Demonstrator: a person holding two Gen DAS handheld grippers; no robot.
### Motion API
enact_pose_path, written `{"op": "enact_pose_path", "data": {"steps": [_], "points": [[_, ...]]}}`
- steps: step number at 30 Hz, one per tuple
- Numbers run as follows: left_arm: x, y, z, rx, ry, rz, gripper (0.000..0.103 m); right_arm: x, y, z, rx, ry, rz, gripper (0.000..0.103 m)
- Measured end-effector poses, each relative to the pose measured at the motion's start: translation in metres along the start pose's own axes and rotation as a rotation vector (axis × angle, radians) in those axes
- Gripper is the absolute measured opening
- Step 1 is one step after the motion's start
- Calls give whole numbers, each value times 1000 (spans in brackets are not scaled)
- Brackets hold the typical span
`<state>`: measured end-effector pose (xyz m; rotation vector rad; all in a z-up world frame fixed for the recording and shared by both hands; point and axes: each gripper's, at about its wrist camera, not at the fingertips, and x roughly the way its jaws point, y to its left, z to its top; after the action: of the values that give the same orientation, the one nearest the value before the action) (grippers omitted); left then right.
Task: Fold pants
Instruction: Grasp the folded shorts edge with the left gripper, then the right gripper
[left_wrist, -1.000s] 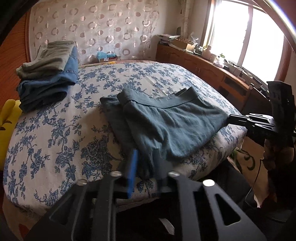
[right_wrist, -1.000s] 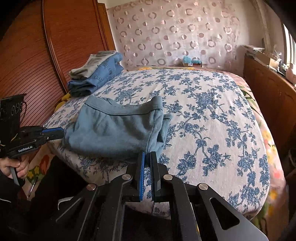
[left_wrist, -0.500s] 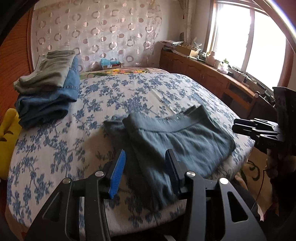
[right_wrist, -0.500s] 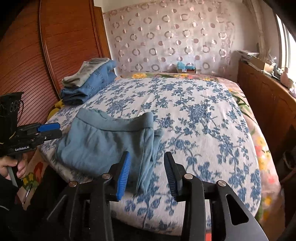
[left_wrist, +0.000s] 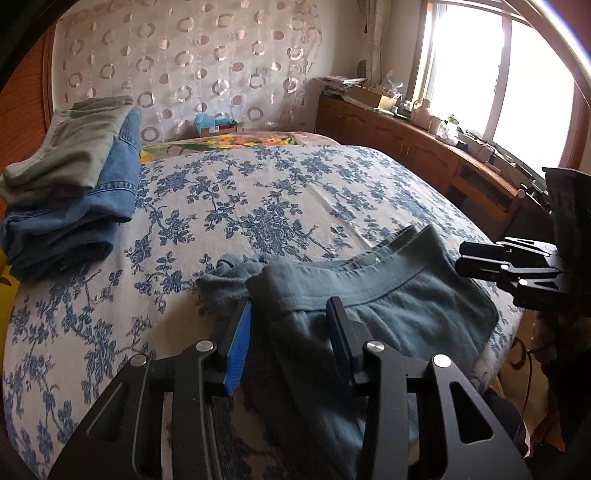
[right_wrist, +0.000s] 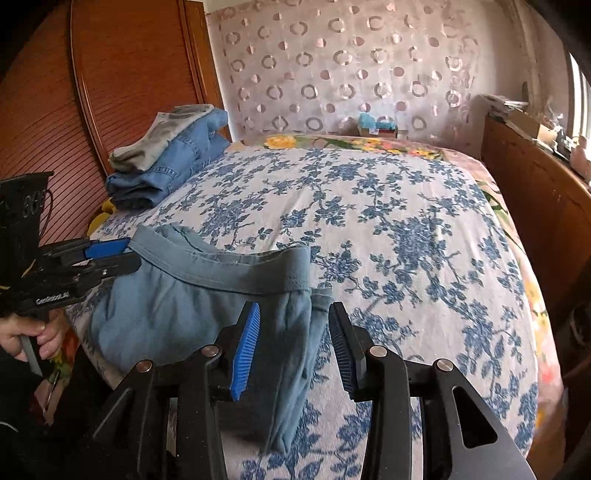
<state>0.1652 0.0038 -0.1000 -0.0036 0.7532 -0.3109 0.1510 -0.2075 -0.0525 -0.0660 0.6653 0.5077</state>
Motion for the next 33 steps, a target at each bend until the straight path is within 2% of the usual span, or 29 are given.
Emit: {"op": "enact_pose_path", "data": {"steps": [2,6,11,15,17,19,22,25,33], "points": [[2,1,3,4,1,-4,35,7,-1,0,1,9,4,41],[4,-1,10,35,0,-19,15,17,-4,3,11,24,12,41],[1,-5,21,56,-23,-28,14,23,-8,9,32,24,15,41],[4,-4,24,66,-12,-16,14,24,-13,12,70,20,32,42],[6,0,22,59,8,-7,19,25,-13,13,72,22,28,43],[8,5,19,49,20,10,30,26,-13,12,70,27,14,43],[11,14,16,30,37,14,41,30,-12,12,73,45,2,43],[15,19,13,24,51,11,47,35,-11,11,75,63,-10,44],[25,28,5,-12,60,-7,54,47,-6,12,42,91,-23,44]]}}
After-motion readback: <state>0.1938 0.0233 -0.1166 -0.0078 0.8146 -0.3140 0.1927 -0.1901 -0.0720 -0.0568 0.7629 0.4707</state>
